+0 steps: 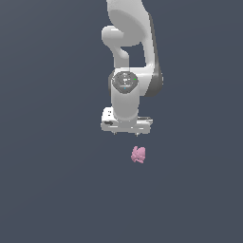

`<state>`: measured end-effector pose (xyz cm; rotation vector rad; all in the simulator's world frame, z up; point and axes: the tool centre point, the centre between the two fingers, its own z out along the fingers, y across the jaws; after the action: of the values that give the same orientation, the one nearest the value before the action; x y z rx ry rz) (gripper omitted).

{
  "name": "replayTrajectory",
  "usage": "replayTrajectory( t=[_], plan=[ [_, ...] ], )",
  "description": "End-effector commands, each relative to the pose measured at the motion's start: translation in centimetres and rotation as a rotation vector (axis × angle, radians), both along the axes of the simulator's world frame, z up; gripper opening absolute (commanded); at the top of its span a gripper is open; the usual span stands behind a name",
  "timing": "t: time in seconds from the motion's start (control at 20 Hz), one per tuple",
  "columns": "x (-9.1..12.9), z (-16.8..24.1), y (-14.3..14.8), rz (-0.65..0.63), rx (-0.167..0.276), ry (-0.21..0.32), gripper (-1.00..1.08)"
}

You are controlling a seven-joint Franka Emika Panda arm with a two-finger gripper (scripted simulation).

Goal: Pick up the object and move it to a goal position.

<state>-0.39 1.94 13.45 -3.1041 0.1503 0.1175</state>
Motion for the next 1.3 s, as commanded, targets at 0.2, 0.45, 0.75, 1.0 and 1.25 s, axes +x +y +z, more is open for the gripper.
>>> replayTrajectory(
  t=[0.2, 0.45, 0.75, 1.0, 1.25],
  plan=[
    [3.0, -2.0, 2.8, -0.039, -0.021, -0.033, 1.00],
    [4.8, -3.5, 4.9, -0.067, -0.033, -0.057, 1.00],
    [5.8, -4.3, 6.1, -0.083, -0.038, -0.071, 1.00],
    [5.7, -4.5, 6.1, -0.081, -0.038, -0.070, 1.00],
    [5.7, -6.2, 6.2, -0.082, -0.038, -0.071, 1.00]
  ],
)
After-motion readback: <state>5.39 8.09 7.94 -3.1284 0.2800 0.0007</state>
